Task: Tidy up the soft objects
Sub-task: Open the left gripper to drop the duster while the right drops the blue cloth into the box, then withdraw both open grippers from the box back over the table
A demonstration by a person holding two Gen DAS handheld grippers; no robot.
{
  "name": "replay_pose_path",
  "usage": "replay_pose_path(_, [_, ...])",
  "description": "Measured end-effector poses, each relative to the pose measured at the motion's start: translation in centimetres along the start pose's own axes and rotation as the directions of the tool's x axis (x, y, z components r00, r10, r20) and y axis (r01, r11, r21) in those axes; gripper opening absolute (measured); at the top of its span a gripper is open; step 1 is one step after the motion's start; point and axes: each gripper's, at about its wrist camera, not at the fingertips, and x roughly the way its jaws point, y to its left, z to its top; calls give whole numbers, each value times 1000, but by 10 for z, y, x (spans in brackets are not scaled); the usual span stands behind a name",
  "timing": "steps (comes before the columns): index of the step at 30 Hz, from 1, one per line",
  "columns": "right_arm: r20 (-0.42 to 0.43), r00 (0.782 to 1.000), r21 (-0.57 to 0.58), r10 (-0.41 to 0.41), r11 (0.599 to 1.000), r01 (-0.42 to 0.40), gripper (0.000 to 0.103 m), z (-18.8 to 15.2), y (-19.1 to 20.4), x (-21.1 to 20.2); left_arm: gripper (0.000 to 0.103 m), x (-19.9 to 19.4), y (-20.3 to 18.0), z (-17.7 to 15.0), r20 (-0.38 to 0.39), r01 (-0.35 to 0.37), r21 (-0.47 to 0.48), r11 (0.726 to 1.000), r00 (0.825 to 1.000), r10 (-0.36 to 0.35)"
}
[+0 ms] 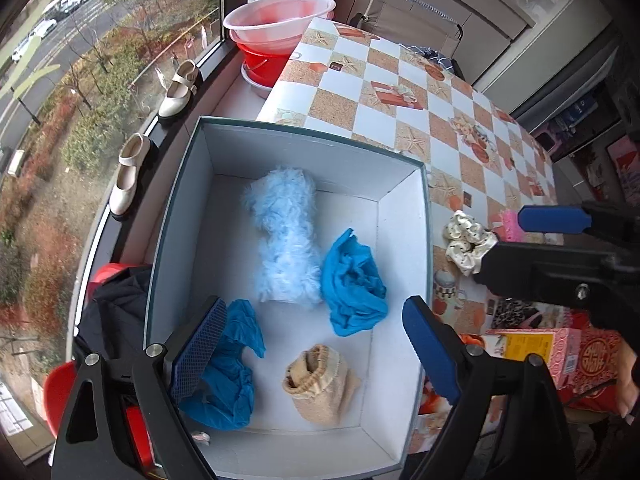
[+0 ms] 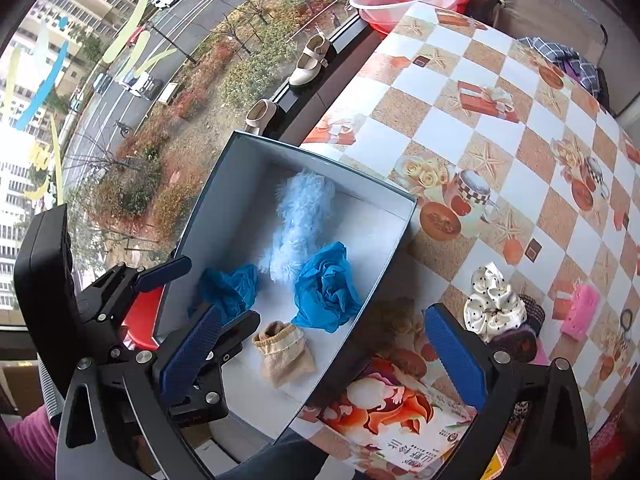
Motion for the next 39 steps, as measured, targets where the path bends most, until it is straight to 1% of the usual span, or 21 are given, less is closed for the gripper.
replay_pose_path(3, [5,1000,51,14,999,-15,102,-6,-12,-12,93,-9,-2,1,-7,107,-46,993,994,-108])
replay_pose_path(5, [12,1000,79,18,997,-19,102,-11,-20,-20,94,-14,-4,1,-9,189,-69,980,982,-190])
replay_pose_path(6, [18,1000,90,24,996,-26,102,-14,-22,-24,97,-17,-6,0,-9,225,-75,971,974,-226])
replay_pose_path(8, [23,999,112,39,993,-41,102,-19,-28,-32,103,-25,-14,-2,-5,274,-74,959,961,-275])
replay_pose_path(10, [30,998,133,46,990,-50,102,-26,-32,-41,103,-33,-25,-4,-8,296,-52,954,955,-297])
replay_pose_path(17, [68,996,200,63,977,-76,102,-57,-55,-79,103,-47,-77,-16,-53,324,61,944,946,-321])
replay_pose_path(21, [105,993,261,62,961,-88,102,-79,-78,-102,103,-46,-105,-18,-83,339,115,934,940,-331])
replay_pose_path(23, [118,991,296,56,951,-89,102,-89,-92,-111,103,-44,-118,-18,-103,336,140,931,940,-324])
replay_pose_path(27, [142,989,374,29,924,-81,102,-110,-125,-125,103,-39,-142,-18,-135,332,183,925,941,-311])
replay_pose_path(32, [166,986,466,7,881,-85,102,-137,-165,-141,103,-32,-163,-16,-161,325,213,922,942,-295])
replay_pose_path(39, [170,985,553,-28,830,-72,102,-166,-207,-152,103,-23,-189,-15,-187,313,246,917,944,-272])
